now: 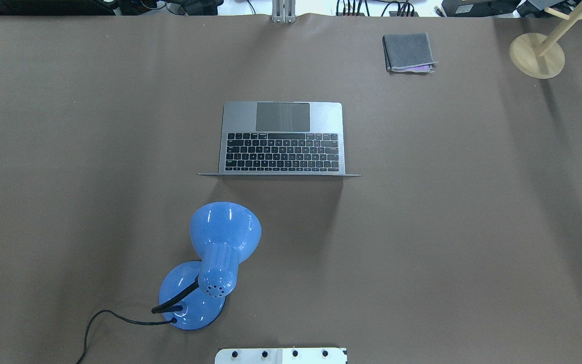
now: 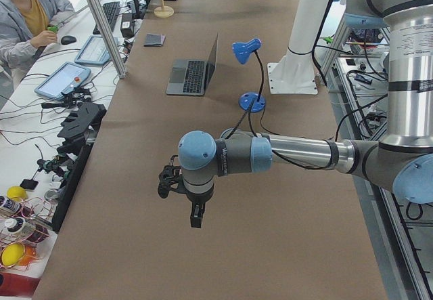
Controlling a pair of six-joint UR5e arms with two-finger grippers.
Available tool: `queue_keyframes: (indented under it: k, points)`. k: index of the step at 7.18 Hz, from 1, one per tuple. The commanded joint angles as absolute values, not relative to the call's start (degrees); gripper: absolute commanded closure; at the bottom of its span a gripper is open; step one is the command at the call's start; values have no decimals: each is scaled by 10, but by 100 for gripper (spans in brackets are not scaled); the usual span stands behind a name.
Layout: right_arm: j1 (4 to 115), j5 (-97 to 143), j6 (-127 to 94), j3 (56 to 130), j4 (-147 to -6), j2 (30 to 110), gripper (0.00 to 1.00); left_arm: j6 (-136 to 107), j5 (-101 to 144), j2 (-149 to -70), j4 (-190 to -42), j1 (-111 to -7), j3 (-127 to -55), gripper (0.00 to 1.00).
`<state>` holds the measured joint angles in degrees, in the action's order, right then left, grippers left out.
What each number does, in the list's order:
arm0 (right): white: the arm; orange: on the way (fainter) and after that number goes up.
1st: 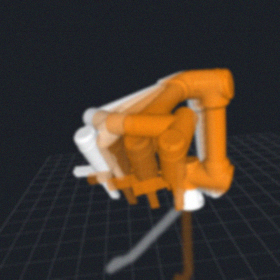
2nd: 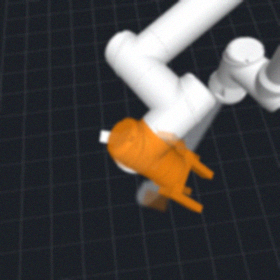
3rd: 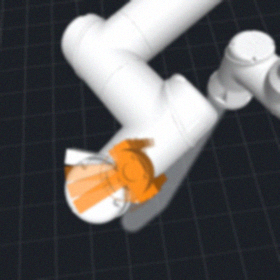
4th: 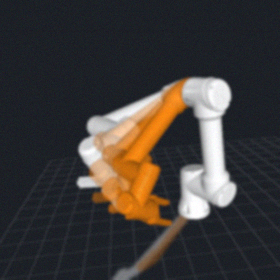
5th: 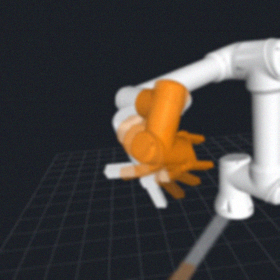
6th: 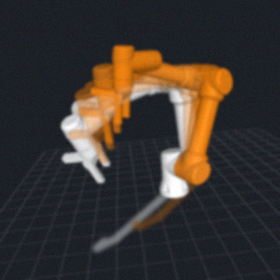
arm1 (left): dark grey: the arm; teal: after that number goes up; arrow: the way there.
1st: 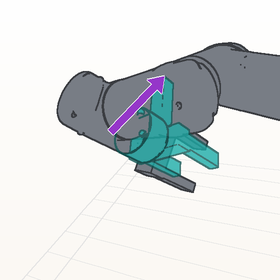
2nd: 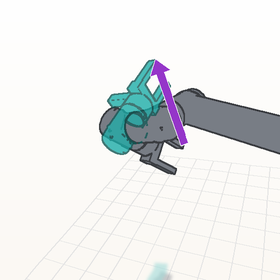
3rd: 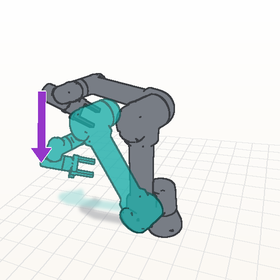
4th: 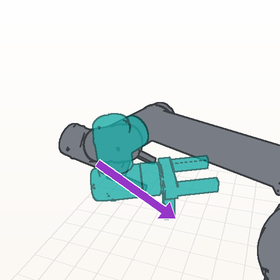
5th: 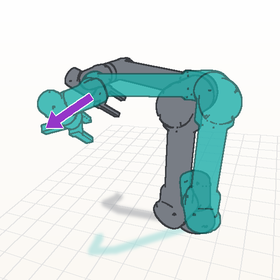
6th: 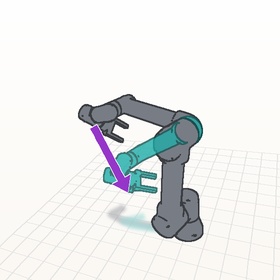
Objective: Close laptop
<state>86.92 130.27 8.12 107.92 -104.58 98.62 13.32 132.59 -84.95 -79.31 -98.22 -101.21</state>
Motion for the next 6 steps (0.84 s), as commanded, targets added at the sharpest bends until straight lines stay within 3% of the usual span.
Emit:
queue_keyframes:
  k: [1,6]
  points:
    - [874,1302,72,1051,-1044,989,0,135,1327,-849,-791,-981,-1015,2]
    - [875,1306,70,1048,-1035,984,0,132,1338,-837,-814,-979,-1019,2]
